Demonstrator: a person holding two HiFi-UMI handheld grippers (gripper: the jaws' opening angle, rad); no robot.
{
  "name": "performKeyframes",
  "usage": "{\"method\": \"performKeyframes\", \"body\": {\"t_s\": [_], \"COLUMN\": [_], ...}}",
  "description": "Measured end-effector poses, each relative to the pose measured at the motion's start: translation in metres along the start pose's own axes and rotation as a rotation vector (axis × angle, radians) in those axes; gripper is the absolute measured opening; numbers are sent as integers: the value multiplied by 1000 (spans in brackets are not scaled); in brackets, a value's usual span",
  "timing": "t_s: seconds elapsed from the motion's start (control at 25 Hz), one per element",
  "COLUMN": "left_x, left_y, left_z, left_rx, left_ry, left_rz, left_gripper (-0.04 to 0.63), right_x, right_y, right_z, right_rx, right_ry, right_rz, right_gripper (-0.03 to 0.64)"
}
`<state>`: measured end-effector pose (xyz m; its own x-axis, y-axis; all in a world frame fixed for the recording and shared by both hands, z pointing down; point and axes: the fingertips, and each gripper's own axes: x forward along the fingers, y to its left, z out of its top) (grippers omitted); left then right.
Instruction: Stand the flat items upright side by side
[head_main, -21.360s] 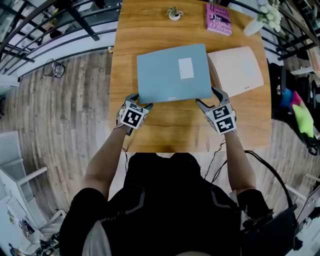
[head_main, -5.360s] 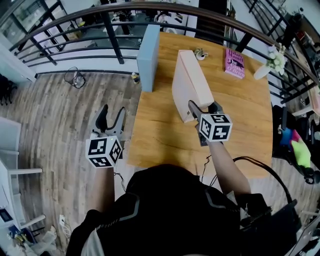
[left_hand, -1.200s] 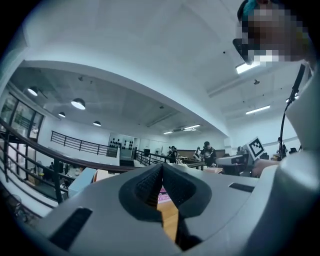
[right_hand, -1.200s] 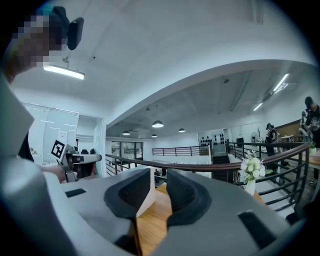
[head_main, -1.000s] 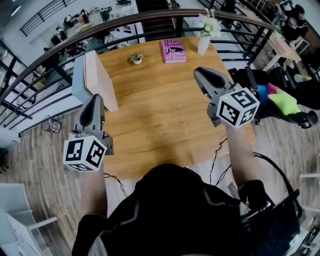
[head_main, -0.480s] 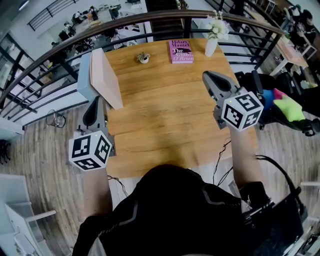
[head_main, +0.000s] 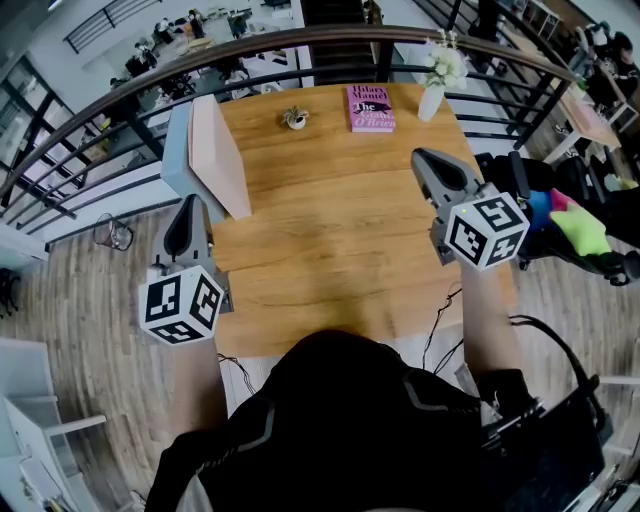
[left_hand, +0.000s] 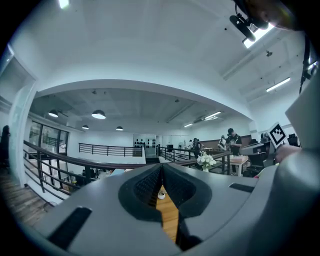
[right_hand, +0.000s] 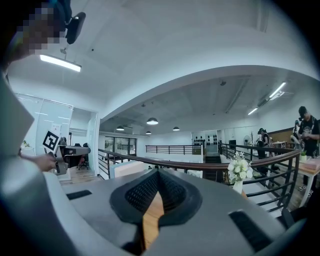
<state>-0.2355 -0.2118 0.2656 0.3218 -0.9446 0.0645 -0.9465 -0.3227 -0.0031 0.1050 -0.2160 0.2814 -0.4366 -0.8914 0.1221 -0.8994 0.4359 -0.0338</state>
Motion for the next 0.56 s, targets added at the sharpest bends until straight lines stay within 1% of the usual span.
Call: {"method": "performKeyframes", "body": {"t_s": [0.16,0.24,0.4,0.56], "left_x": [-2,-1,1,0], "left_y": [4,5,4,7], "left_z": [-1,-3,-6,-3], "left_rx": [35,36,-2,-77], "left_ry": [-12,-7,1,-6], "left_rz": [0,6,-4,-26], "left_gripper": [29,29,29,29], "right_x": [5,5,4,8], "right_y": [4,3,1,4], "right_z": [-1,-2,-1,2], "right_rx": [-14,-20,-32,-31], "right_ry": [3,5,3,6], "right_rz": [1,-2,3,-1], "right_gripper": [8,8,8,8]}}
